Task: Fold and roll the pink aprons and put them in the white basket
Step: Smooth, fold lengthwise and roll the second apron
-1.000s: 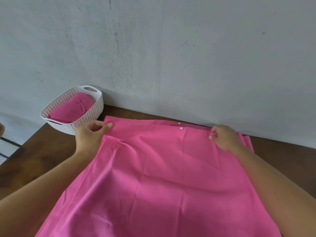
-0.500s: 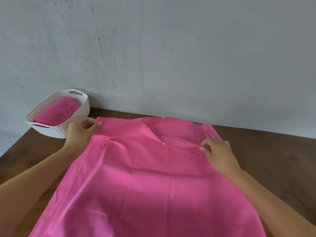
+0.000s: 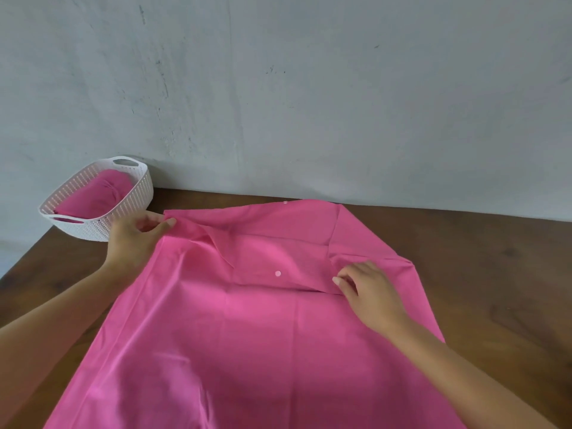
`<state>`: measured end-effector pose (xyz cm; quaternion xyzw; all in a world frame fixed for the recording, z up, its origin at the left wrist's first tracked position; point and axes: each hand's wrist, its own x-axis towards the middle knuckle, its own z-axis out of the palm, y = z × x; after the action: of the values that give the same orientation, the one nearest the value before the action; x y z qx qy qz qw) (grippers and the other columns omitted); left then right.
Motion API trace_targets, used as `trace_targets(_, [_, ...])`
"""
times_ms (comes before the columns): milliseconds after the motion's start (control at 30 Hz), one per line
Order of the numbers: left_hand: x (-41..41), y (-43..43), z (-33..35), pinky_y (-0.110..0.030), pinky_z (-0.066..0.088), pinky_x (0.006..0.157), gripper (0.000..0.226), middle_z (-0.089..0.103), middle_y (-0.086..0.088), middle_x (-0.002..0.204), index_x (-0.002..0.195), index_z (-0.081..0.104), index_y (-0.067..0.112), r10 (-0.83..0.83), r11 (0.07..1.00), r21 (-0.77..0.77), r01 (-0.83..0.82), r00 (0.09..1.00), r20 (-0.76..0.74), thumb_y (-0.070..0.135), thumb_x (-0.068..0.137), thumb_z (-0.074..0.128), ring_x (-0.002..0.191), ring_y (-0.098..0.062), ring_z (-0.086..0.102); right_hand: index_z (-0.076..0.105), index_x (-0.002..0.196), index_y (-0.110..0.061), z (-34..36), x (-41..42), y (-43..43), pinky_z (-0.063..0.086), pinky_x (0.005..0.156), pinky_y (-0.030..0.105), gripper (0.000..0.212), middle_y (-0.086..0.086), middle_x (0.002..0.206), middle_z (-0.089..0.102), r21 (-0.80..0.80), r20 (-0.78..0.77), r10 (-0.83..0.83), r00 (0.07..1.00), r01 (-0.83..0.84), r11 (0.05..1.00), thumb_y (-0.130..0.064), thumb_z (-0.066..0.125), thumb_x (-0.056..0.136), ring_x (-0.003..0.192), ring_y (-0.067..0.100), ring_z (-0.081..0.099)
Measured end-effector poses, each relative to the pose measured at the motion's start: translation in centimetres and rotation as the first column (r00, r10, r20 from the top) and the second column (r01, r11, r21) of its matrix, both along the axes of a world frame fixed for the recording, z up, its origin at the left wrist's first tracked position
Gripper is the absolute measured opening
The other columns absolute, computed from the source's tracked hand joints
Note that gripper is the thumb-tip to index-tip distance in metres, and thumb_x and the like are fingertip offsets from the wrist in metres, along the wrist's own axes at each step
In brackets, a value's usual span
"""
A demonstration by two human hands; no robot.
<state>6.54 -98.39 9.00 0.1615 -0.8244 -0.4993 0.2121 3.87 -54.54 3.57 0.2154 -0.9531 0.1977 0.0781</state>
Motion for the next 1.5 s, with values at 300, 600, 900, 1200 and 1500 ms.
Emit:
trace_targets(300, [1.7, 1.2, -0.5, -0.045, 0.056, 0.086, 0.015, 0.075, -0.005, 0.085, 0.085, 0.076, 0.013, 0.09, 0.996, 0.003, -0.09, 0.996, -0.002, 0.027, 0.087, 0.08, 0.081, -0.026, 0.07, 0.059, 0.124, -0.017, -0.4, -5.3, -3.8, 0.044, 0.099, 0.039, 0.031, 0.002, 0.119, 0.059, 0.21, 0.066, -0.034, 0.997, 0.019, 0.977, -0.03, 0.062, 0.095, 0.113, 0.024, 0.052])
trace_targets(600, [3.2, 1.3, 0.4, -0.042, 0.056, 0.083, 0.017, 0.074, -0.006, 0.081, 0.084, 0.075, 0.012, 0.132, 0.991, -0.012, -0.132, 0.991, 0.001, 0.028, 0.088, 0.079, 0.073, -0.02, 0.067, 0.063, 0.095, -0.012, 0.5, -5.2, -1.3, 0.05, 0.067, 0.041, 0.012, 0.006, 0.088, 0.066, 0.157, -0.081, -0.015, 0.997, 0.027, 0.987, -0.002, 0.06, 0.089, 0.079, 0.031, 0.061])
trace_targets(900, [3.8, -0.4, 2.2, -0.044, 0.054, 0.08, 0.021, 0.071, -0.009, 0.083, 0.08, 0.069, 0.011, 0.141, 0.988, -0.058, -0.144, 0.989, -0.048, 0.027, 0.092, 0.074, 0.082, -0.03, 0.067, 0.046, 0.088, -0.014, 6.7, -0.8, 3.1, 0.035, 0.06, 0.035, 0.026, -0.002, 0.077, 0.049, -0.026, -0.295, -0.137, 0.946, 0.135, 0.99, 0.01, 0.055, 0.085, 0.069, 0.024, 0.045])
trace_targets(1200, [7.7, -3.1, 3.6, -0.047, 0.055, 0.088, 0.021, 0.071, -0.008, 0.091, 0.089, 0.071, 0.01, 0.145, 0.989, -0.012, -0.145, 0.989, -0.042, 0.03, 0.093, 0.074, 0.087, -0.032, 0.069, 0.072, 0.097, -0.01, 9.1, 4.9, 8.1, 0.054, 0.061, 0.041, 0.053, 0.009, 0.108, 0.065, 0.474, -0.328, 0.035, 0.944, 0.133, 0.87, 0.015, 0.071, 0.049, 0.082, 0.032, 0.064])
trace_targets(1500, [14.2, -6.1, 3.1, -0.048, 0.057, 0.087, 0.02, 0.072, -0.007, 0.089, 0.087, 0.071, 0.011, 0.117, 0.993, 0.019, -0.116, 0.993, -0.004, 0.03, 0.091, 0.076, 0.085, -0.03, 0.07, 0.068, 0.114, -0.008, 9.0, 12.6, 8.7, 0.053, 0.078, 0.041, 0.039, 0.008, 0.116, 0.064, 0.482, -0.262, -0.237, 0.935, 0.34, 0.807, 0.002, 0.063, 0.078, 0.098, 0.029, 0.063])
